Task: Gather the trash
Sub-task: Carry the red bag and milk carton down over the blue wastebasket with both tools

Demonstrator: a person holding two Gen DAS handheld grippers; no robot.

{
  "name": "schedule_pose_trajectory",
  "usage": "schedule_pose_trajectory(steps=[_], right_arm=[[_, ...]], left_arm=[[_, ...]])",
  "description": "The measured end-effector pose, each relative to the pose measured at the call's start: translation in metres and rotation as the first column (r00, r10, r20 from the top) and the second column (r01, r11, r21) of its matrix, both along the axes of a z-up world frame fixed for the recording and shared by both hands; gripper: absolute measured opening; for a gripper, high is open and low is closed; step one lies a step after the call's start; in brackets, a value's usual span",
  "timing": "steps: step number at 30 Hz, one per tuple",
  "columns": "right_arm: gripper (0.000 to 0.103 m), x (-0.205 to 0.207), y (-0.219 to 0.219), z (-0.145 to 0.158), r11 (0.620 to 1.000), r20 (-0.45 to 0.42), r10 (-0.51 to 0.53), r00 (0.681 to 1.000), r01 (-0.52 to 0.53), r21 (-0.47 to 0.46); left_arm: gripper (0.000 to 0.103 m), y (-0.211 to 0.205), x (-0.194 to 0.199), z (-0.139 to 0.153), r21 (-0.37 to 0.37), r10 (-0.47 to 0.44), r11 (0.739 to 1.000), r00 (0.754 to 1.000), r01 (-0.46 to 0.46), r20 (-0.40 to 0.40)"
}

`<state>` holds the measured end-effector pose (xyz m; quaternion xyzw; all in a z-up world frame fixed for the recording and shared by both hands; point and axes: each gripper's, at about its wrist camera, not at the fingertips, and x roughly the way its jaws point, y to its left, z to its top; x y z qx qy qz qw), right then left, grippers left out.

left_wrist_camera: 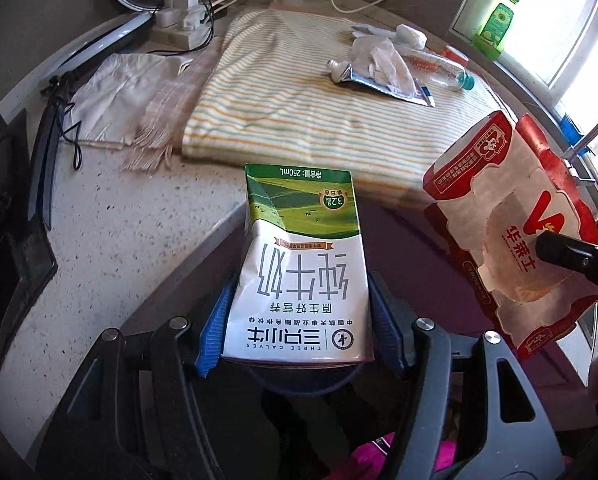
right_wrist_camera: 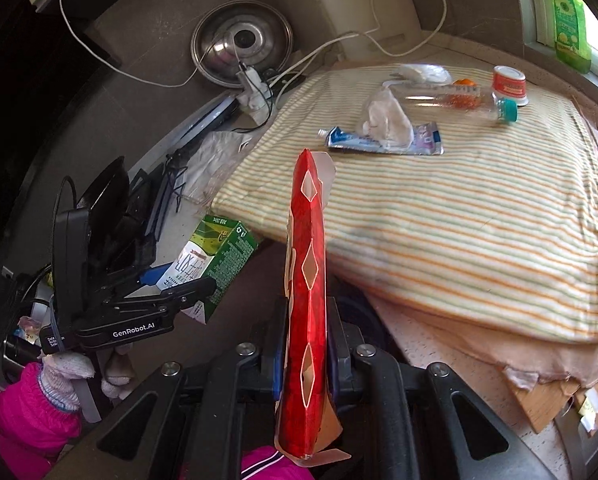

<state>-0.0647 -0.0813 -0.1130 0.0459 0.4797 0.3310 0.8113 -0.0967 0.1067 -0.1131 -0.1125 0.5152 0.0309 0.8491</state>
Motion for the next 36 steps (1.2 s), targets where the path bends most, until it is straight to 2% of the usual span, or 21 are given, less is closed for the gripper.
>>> schedule_pose_trajectory(steps=[7,16,26,36], right_arm=[[0.015,-0.017,0.027,-0.031,0.999,-0.061,0.034,0.998,-0.036,-0.037],[0.015,-0.028,0.048,-0.081,0.993,-0.133,0.026,0.991,-0.041,-0.113],[0.018,-0.025,0.062,-0.122,0.982,-0.186,-0.003,0.983,-0.033,-0.187],[0.020,-0.012,0.079,-0.149,0.974,-0.205,-0.006,0.979,-0.041,-0.225]], left_arm=[[0.065,0.007,-0.023,-0.030,-0.029,0.011,1.000,0.998,-0.013,-0.057],[0.065,0.001,-0.036,-0.083,-0.045,-0.009,0.999,0.985,0.001,-0.174],[0.065,-0.007,-0.028,-0.125,-0.057,-0.034,0.998,0.965,0.020,-0.262],[0.065,-0.017,-0.001,-0.143,-0.038,-0.038,0.999,0.953,0.028,-0.301]])
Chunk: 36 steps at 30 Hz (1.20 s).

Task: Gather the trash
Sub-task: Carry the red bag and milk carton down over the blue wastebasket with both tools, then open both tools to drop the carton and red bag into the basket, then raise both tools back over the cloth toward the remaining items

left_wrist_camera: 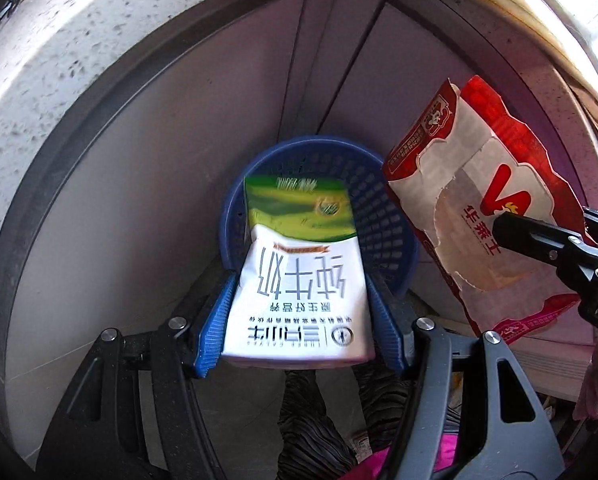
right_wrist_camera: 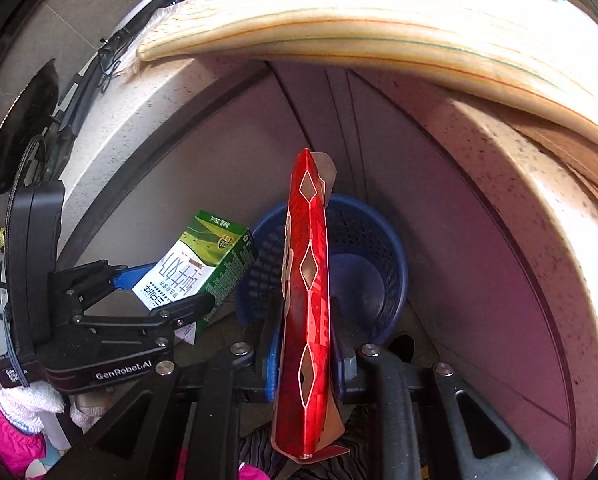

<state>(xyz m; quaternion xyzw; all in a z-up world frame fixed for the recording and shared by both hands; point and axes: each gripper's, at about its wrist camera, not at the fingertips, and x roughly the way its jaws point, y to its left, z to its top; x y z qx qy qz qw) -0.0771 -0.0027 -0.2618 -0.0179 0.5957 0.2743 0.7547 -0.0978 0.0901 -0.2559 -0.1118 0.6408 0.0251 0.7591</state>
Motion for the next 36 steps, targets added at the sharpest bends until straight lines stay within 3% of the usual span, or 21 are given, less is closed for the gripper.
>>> schedule_pose_trajectory(steps=[11,12,14,25,31,36], right_arm=[[0.032,0.011,-0.001,-0.002,1.000,0.006,-0.004,1.000,0.004,-0.013],[0.034,0.011,-0.002,-0.002,1.000,0.007,-0.005,1.000,0.006,-0.013],[0.047,0.012,-0.003,0.000,1.000,0.010,-0.008,1.000,0.008,-0.013],[0.048,0.013,-0.009,0.010,1.000,0.016,0.013,1.000,-0.013,0.000],[0.049,0.008,-0.004,0.028,0.999,0.044,0.028,0.999,-0.029,0.021],[0.058,0.006,-0.016,0.058,0.998,0.097,0.029,0.995,-0.034,0.056]], left_arm=[[0.065,0.002,0.007,0.007,0.023,0.002,1.000,1.000,-0.002,-0.002],[0.065,0.003,0.008,0.007,0.024,0.004,1.000,1.000,-0.004,-0.002],[0.065,0.005,0.010,0.008,0.024,0.009,1.000,1.000,-0.009,-0.003],[0.065,0.009,0.010,0.009,0.032,0.020,0.999,1.000,-0.021,0.021],[0.065,0.012,0.011,0.030,0.040,0.022,0.999,0.998,-0.025,0.063],[0.065,0.015,0.020,0.062,0.038,0.029,0.999,0.992,-0.033,0.119]])
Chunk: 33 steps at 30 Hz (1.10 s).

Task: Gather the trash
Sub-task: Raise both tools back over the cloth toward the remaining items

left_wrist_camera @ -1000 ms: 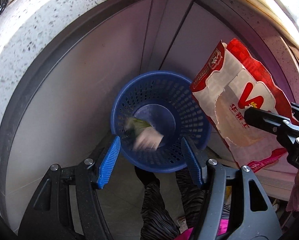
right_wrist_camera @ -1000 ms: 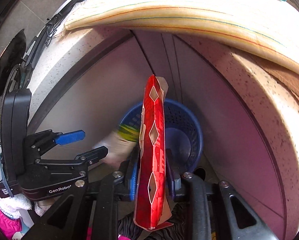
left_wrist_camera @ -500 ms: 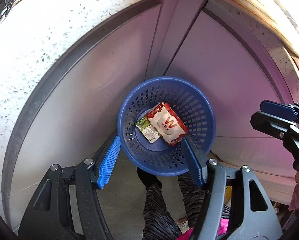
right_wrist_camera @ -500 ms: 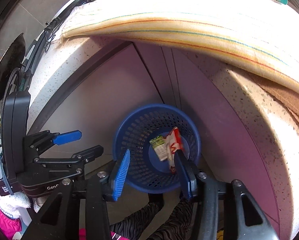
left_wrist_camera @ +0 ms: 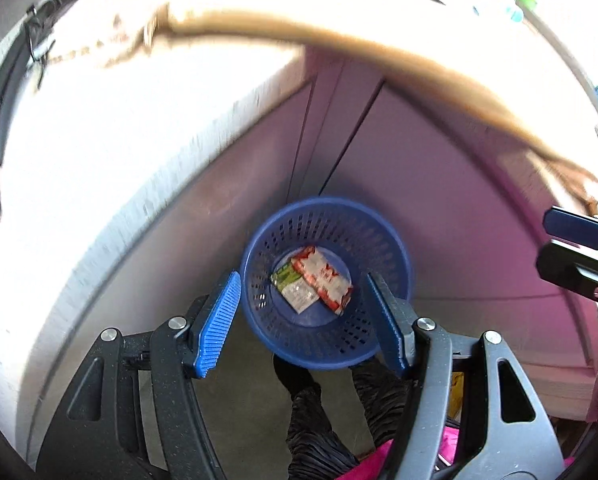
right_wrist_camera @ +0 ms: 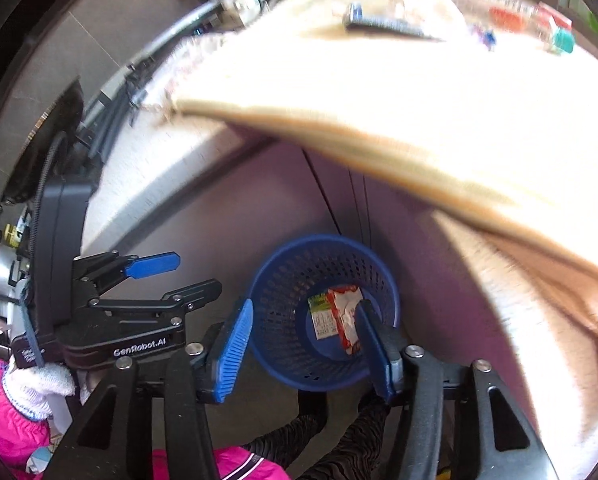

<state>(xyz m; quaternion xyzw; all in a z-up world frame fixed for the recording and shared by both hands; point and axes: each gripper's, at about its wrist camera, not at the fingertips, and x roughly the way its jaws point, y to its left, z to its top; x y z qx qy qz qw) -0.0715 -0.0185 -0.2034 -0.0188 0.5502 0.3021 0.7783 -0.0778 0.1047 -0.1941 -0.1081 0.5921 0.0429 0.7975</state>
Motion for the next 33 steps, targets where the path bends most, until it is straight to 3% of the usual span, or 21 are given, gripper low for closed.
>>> schedule_pose_trajectory(steps=[3,5,15,21,33], right_arm=[[0.061,0.003,-0.011,0.022,1.000,0.040,-0.008,0.999,0.007,0.024],[0.069,0.008,-0.021,0.037,0.999,0.069,-0.020,0.997,0.018,0.036],[0.079,0.046,-0.084,0.091,0.992,0.178,-0.108,0.978,0.094,0.087],[0.084,0.081,-0.118,0.115,0.991,0.238,-0.121,0.964,0.104,0.084],[0.087,0.160,-0.168,0.131,0.995,0.307,-0.101,0.946,0.089,0.055]], left_arm=[[0.069,0.000,0.008,0.020,0.003,0.000,1.000,0.999,0.000,0.038],[0.071,-0.002,0.016,0.033,0.003,0.000,1.000,0.998,0.000,0.067],[0.076,-0.015,0.076,0.084,-0.013,0.001,1.000,0.986,0.002,0.166],[0.077,-0.040,0.115,0.095,-0.013,0.007,1.000,0.979,-0.004,0.204],[0.077,-0.060,0.181,0.102,-0.013,0.046,0.999,0.974,-0.045,0.220]])
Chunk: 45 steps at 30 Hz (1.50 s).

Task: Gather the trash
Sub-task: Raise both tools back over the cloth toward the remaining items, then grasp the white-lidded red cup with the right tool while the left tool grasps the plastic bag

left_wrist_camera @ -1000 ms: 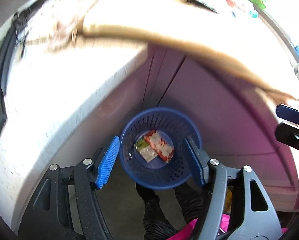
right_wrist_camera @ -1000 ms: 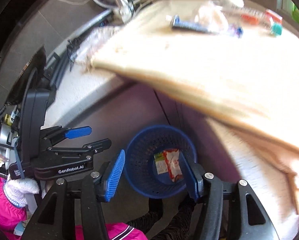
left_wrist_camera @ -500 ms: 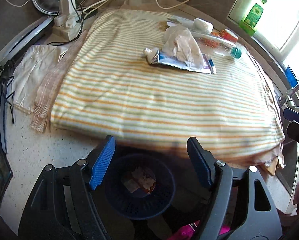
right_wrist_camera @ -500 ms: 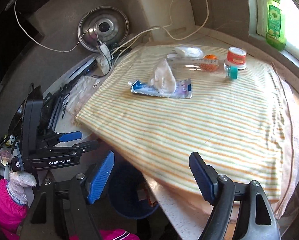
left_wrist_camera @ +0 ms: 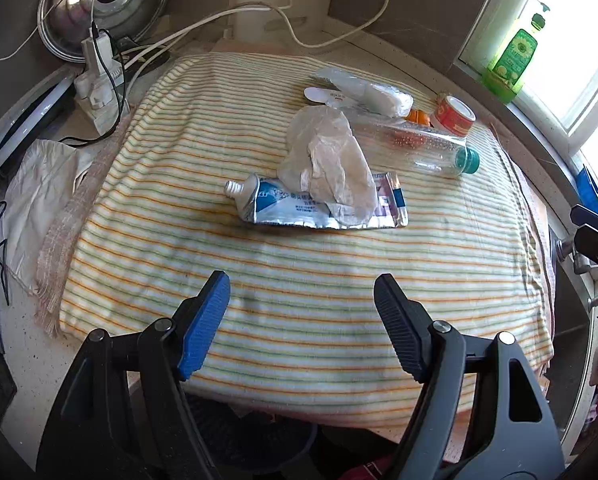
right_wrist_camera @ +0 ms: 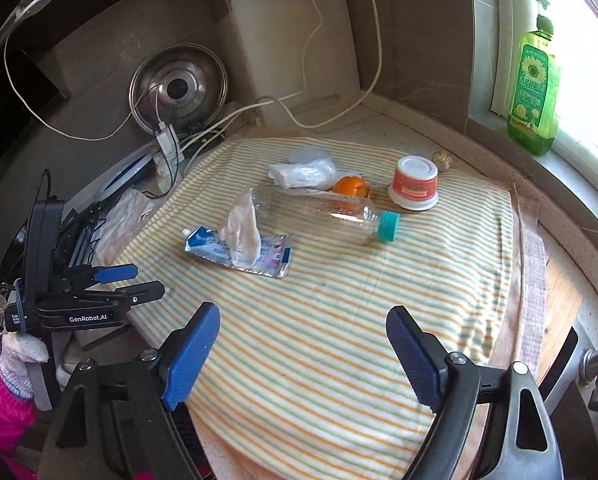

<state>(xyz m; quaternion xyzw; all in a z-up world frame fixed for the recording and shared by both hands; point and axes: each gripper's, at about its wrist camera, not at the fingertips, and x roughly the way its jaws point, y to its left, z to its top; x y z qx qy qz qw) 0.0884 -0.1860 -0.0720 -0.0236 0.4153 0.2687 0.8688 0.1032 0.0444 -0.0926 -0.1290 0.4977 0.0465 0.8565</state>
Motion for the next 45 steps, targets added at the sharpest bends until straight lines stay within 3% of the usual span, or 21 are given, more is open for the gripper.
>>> schedule_pose_trajectory(steps=[12,22,40,41,45], right_arm=[[0.092,0.082,-0.036,-0.001,0.997,0.017,-0.072,0.997,0.072,0.001],[0.097,0.140,-0.040,-0.013,0.996,0.009,-0.085,0.996,0.085,-0.002],[0.098,0.221,-0.023,-0.064,0.996,-0.104,-0.088,0.991,0.088,-0.006],[0.098,0.224,-0.021,-0.067,0.996,-0.106,-0.087,0.991,0.086,-0.011],[0.098,0.232,-0.016,-0.074,0.996,-0.115,-0.086,0.990,0.085,-0.016]], left_arm=[[0.077,-0.009,0.056,0.001,0.003,0.039,0.999,0.999,-0.039,-0.015],[0.077,-0.004,0.097,-0.024,-0.041,0.078,0.996,0.993,-0.082,-0.083],[0.077,0.010,0.131,-0.045,-0.083,0.121,0.988,0.984,-0.133,-0.133],[0.076,0.010,0.133,-0.046,-0.087,0.121,0.987,0.984,-0.133,-0.134],[0.058,0.011,0.133,-0.050,-0.106,0.121,0.985,0.983,-0.137,-0.140]])
